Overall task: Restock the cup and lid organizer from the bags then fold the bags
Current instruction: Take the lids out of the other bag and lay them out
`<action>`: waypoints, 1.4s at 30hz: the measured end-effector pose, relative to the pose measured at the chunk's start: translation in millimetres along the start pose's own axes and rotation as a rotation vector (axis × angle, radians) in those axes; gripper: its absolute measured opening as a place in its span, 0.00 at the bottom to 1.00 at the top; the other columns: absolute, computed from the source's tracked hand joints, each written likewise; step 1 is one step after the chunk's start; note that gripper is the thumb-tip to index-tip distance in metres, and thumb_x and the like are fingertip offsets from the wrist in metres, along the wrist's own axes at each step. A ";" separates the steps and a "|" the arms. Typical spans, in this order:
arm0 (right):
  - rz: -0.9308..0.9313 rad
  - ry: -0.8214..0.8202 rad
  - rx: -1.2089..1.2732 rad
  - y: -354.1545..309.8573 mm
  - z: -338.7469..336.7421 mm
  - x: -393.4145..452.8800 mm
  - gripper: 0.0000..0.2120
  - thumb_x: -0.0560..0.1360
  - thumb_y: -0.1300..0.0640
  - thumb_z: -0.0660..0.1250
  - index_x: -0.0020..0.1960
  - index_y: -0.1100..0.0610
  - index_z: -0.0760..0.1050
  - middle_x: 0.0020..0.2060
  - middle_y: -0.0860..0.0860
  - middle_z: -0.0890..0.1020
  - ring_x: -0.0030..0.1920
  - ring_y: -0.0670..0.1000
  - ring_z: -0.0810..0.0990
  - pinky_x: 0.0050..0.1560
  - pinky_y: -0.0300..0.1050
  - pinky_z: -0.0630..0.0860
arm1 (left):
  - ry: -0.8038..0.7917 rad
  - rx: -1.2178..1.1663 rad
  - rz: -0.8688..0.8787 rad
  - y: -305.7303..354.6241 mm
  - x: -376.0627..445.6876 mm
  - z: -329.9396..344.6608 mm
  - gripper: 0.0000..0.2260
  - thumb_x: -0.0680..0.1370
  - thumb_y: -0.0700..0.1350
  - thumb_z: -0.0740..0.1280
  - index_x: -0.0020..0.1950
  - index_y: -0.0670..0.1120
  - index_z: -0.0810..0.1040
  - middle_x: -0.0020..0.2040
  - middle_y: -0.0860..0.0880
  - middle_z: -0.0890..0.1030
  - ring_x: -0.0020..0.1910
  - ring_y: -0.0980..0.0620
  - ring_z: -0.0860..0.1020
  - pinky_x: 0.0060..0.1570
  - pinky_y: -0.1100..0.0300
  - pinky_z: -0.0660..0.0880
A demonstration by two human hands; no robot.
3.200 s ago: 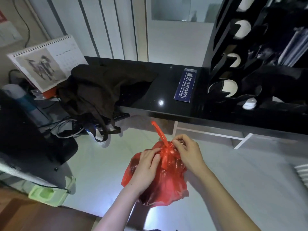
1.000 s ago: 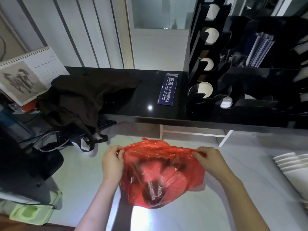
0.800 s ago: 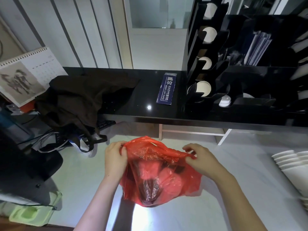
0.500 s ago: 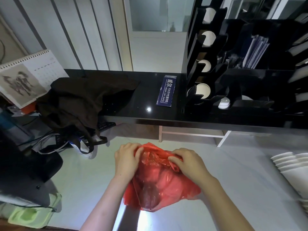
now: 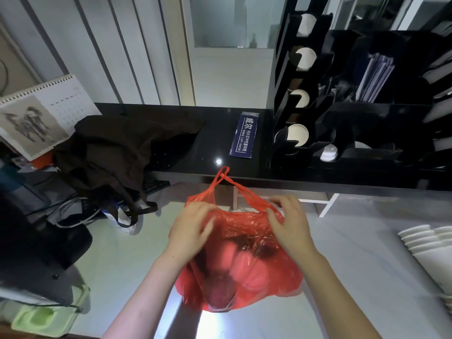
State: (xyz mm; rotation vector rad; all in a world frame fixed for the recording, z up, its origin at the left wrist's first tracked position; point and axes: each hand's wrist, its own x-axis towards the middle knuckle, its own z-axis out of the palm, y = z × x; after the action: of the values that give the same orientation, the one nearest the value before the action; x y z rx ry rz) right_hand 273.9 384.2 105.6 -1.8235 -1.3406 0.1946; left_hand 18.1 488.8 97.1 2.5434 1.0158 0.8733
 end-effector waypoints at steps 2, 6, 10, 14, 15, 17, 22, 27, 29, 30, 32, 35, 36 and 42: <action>-0.157 -0.153 0.038 -15.6 6.9 7.0 0.11 0.78 0.62 0.70 0.59 0.53 0.80 0.53 0.45 0.80 0.55 0.43 0.77 0.59 0.34 0.71 | -0.229 0.209 0.180 1.7 8.1 12.4 0.20 0.79 0.56 0.67 0.71 0.53 0.75 0.67 0.54 0.78 0.68 0.50 0.73 0.67 0.51 0.71; -0.280 -0.583 -0.190 -23.2 21.8 18.9 0.17 0.77 0.56 0.68 0.65 0.47 0.77 0.62 0.43 0.80 0.63 0.45 0.78 0.65 0.43 0.74 | -0.428 0.455 0.271 -0.1 17.8 20.6 0.18 0.73 0.54 0.72 0.62 0.51 0.81 0.47 0.52 0.83 0.53 0.46 0.80 0.56 0.53 0.73; -0.346 -0.779 -0.239 -17.2 9.7 11.7 0.10 0.77 0.55 0.67 0.57 0.47 0.80 0.54 0.42 0.82 0.55 0.45 0.79 0.60 0.47 0.77 | -0.359 0.276 0.487 8.2 16.0 6.9 0.09 0.80 0.48 0.66 0.43 0.49 0.83 0.40 0.50 0.80 0.45 0.46 0.77 0.46 0.52 0.76; -0.397 -0.781 -0.171 -18.6 -13.4 -0.1 0.10 0.75 0.52 0.65 0.53 0.48 0.82 0.50 0.41 0.83 0.51 0.41 0.79 0.58 0.43 0.77 | -0.397 0.157 0.626 24.9 1.9 -9.6 0.06 0.81 0.44 0.67 0.46 0.47 0.81 0.41 0.50 0.76 0.43 0.49 0.73 0.45 0.57 0.71; -0.400 -0.787 -0.163 -20.4 -19.3 -1.2 0.10 0.75 0.51 0.65 0.53 0.47 0.82 0.49 0.41 0.83 0.51 0.41 0.79 0.57 0.41 0.77 | -0.394 0.154 0.637 29.6 -0.6 -14.8 0.05 0.80 0.44 0.67 0.46 0.47 0.81 0.41 0.51 0.75 0.43 0.50 0.71 0.43 0.58 0.68; -0.404 -0.821 -0.174 -26.8 -33.0 -2.8 0.08 0.75 0.50 0.65 0.50 0.47 0.82 0.46 0.41 0.83 0.47 0.41 0.80 0.53 0.42 0.78 | -0.459 0.159 0.604 36.8 -5.9 -25.6 0.07 0.82 0.47 0.65 0.45 0.48 0.77 0.40 0.51 0.75 0.41 0.49 0.72 0.39 0.56 0.69; -0.351 -0.986 -0.409 -29.7 -43.8 -3.3 0.26 0.84 0.40 0.53 0.35 0.54 0.69 0.29 0.51 0.73 0.32 0.52 0.72 0.41 0.52 0.73 | -0.784 0.284 0.267 44.1 -11.7 -44.1 0.26 0.84 0.66 0.49 0.40 0.48 0.70 0.33 0.49 0.73 0.34 0.46 0.72 0.36 0.51 0.67; -0.172 -0.962 -0.687 1.3 -41.7 5.1 0.19 0.81 0.39 0.56 0.52 0.45 0.83 0.44 0.46 0.84 0.44 0.51 0.81 0.48 0.49 0.79 | -0.814 0.347 -0.206 18.7 -12.9 -43.4 0.26 0.85 0.62 0.51 0.39 0.45 0.73 0.40 0.46 0.79 0.42 0.44 0.77 0.44 0.53 0.74; -0.123 -0.956 -0.688 7.5 -47.7 9.0 0.10 0.77 0.45 0.64 0.54 0.43 0.83 0.47 0.44 0.84 0.47 0.51 0.81 0.48 0.48 0.80 | -0.846 0.453 -0.240 7.2 -17.0 -41.7 0.19 0.82 0.59 0.58 0.46 0.45 0.78 0.46 0.47 0.83 0.48 0.44 0.80 0.45 0.53 0.78; -0.111 -0.955 -0.702 9.9 -50.4 9.8 0.10 0.75 0.43 0.67 0.54 0.42 0.82 0.49 0.43 0.83 0.48 0.51 0.81 0.48 0.47 0.79 | -0.863 0.475 -0.241 4.0 -18.7 -42.2 0.17 0.78 0.59 0.62 0.50 0.47 0.80 0.47 0.49 0.83 0.49 0.44 0.81 0.45 0.53 0.79; -0.138 -0.944 -0.743 11.7 -54.5 9.3 0.17 0.71 0.38 0.69 0.58 0.41 0.78 0.54 0.42 0.82 0.53 0.51 0.82 0.50 0.47 0.79 | -0.884 0.510 -0.238 0.7 -18.6 -48.2 0.20 0.70 0.63 0.66 0.57 0.55 0.78 0.52 0.52 0.83 0.52 0.46 0.82 0.46 0.55 0.79; -0.251 -0.938 -0.816 12.7 -63.0 7.5 0.30 0.71 0.34 0.67 0.72 0.40 0.70 0.64 0.42 0.78 0.64 0.52 0.78 0.58 0.47 0.78 | -0.882 0.651 -0.207 -16.7 -13.2 -59.7 0.37 0.66 0.70 0.68 0.71 0.54 0.71 0.67 0.51 0.78 0.64 0.46 0.78 0.59 0.52 0.76; -0.270 -0.942 -0.841 9.3 -68.1 7.5 0.36 0.70 0.31 0.65 0.76 0.40 0.65 0.67 0.42 0.76 0.67 0.52 0.76 0.61 0.46 0.76 | -0.864 0.679 -0.201 -24.4 -10.5 -64.4 0.45 0.65 0.72 0.68 0.77 0.52 0.66 0.71 0.49 0.75 0.68 0.45 0.76 0.64 0.51 0.75; -0.244 -1.004 -0.783 -17.2 -88.5 4.8 0.58 0.59 0.20 0.55 0.81 0.41 0.38 0.75 0.46 0.65 0.74 0.53 0.68 0.67 0.51 0.73 | -0.968 0.720 -0.186 -29.4 4.3 -84.7 0.57 0.69 0.73 0.69 0.84 0.48 0.41 0.82 0.42 0.57 0.80 0.42 0.60 0.77 0.48 0.58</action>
State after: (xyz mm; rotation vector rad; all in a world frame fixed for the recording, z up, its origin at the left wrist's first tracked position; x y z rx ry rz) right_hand 313.5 342.6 175.2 -2.2527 -2.5986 0.5643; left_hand -47.7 514.8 152.3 2.7354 1.2736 -0.8864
